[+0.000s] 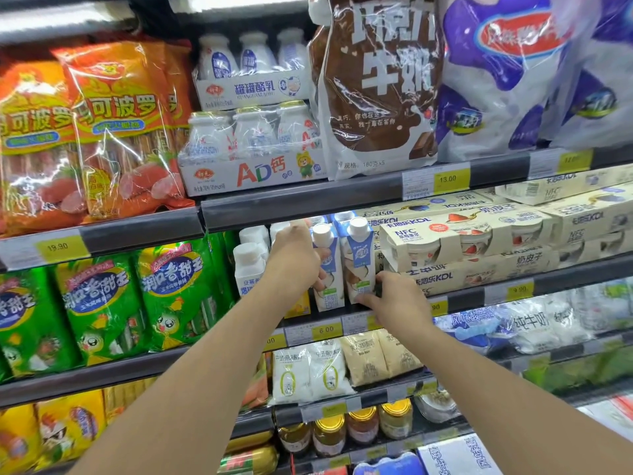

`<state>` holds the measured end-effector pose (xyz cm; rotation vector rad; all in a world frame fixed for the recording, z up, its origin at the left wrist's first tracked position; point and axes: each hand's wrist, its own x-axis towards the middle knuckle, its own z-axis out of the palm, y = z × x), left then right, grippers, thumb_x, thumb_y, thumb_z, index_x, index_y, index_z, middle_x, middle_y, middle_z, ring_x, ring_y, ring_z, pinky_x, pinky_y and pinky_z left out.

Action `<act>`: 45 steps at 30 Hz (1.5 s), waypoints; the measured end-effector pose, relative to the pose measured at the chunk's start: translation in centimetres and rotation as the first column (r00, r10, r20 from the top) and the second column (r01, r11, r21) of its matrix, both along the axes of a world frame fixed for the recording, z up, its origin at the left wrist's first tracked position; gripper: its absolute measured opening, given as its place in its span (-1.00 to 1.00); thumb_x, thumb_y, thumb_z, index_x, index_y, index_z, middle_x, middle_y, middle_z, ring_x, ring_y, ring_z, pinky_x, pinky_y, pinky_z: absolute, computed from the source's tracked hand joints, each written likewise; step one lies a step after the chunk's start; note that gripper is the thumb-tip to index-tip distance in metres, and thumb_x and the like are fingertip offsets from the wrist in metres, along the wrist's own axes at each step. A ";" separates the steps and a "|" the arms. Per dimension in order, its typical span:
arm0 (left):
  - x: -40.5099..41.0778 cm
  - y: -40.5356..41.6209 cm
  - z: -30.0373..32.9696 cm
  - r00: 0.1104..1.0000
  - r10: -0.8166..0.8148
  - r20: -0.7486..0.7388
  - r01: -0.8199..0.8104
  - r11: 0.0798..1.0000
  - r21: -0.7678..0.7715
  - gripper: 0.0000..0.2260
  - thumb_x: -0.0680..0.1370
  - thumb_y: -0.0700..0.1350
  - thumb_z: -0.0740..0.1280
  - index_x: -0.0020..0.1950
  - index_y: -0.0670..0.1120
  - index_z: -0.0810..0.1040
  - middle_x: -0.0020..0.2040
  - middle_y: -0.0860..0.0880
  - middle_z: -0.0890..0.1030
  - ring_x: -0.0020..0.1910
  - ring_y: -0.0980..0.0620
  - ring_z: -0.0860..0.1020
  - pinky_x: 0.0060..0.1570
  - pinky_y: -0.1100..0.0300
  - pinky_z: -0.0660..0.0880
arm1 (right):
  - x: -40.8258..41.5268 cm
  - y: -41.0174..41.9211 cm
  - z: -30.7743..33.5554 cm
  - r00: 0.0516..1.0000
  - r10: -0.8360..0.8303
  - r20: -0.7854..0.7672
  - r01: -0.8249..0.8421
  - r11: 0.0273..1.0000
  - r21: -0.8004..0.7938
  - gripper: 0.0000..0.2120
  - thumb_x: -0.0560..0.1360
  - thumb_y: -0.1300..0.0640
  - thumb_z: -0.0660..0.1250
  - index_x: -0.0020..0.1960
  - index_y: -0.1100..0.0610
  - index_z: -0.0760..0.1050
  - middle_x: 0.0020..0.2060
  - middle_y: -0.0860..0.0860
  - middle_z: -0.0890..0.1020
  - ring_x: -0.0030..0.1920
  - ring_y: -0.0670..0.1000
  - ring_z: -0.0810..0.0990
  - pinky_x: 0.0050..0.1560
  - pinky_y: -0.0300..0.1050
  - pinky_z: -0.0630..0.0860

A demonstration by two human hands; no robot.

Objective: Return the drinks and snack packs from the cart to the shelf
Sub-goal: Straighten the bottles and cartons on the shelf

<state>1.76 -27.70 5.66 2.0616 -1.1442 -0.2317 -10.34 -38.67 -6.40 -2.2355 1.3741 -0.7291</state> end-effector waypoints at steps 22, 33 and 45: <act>0.4 -0.5 -0.6 0.996 0.054 0.070 -0.057 0.998 0.035 -0.59 0.56 -0.25 0.36 0.37 -0.09 0.33 -0.07 -0.08 0.60 -0.30 -0.03 0.65 -0.28 -0.01 0.67 | 0.3 1.1 0.9 0.999 -0.034 0.002 0.034 0.999 -0.034 -0.57 0.36 -0.40 0.35 -0.18 -0.02 0.52 -0.25 -0.05 0.61 -0.23 0.01 0.60 -0.34 -0.11 0.49; 1.6 8.2 -5.0 0.962 0.052 0.267 0.005 0.978 -0.207 -0.58 0.51 0.02 0.44 0.30 0.00 0.38 0.19 0.08 0.47 -0.08 0.06 0.57 -0.03 0.25 0.47 | -1.0 2.5 1.1 0.997 -0.008 0.077 0.006 1.000 0.027 -0.57 0.41 -0.34 0.38 0.01 -0.04 0.40 -0.26 -0.17 0.42 -0.22 0.03 0.63 -0.21 0.07 0.66; 7.0 9.4 -7.6 0.985 0.161 -0.063 -0.163 0.986 -0.028 -0.35 0.40 -0.02 0.55 0.39 -0.03 0.32 0.30 0.00 0.54 0.22 -0.02 0.53 0.24 -0.04 0.49 | -0.6 4.7 0.6 0.998 -0.030 0.062 0.022 0.991 0.132 -0.57 0.49 -0.19 0.38 0.21 0.05 0.43 -0.25 0.01 0.68 -0.49 -0.03 0.65 -0.41 -0.11 0.57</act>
